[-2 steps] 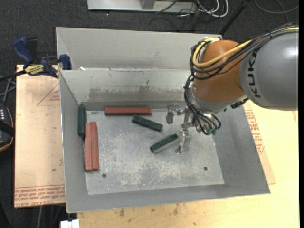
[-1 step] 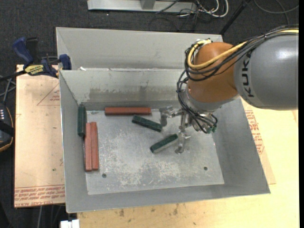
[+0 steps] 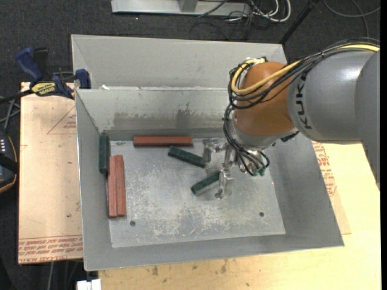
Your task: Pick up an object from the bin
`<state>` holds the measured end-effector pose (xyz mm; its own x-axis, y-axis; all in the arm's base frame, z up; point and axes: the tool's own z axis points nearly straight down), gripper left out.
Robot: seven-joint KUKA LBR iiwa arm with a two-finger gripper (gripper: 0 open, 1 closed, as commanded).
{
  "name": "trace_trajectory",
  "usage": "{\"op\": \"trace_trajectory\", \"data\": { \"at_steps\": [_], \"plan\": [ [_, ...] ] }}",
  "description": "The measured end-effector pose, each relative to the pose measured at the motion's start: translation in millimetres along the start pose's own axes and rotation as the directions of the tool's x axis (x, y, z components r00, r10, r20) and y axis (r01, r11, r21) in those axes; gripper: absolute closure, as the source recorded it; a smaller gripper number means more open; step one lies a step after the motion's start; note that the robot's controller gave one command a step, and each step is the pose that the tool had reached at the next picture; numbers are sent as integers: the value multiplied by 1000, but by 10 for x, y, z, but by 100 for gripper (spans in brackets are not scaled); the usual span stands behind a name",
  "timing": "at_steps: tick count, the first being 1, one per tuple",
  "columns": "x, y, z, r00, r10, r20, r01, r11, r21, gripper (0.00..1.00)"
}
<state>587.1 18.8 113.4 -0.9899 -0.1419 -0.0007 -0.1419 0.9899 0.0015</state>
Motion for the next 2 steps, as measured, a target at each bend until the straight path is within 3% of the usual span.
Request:
{"op": "trace_trajectory", "data": {
  "at_steps": [1, 2],
  "plan": [
    [-19, -19, 295, 962, -273, 2, 273, 962, 1, 0],
    [92, 23, 415, 994, 105, 4, -105, 994, 2, 100]
  ]
}}
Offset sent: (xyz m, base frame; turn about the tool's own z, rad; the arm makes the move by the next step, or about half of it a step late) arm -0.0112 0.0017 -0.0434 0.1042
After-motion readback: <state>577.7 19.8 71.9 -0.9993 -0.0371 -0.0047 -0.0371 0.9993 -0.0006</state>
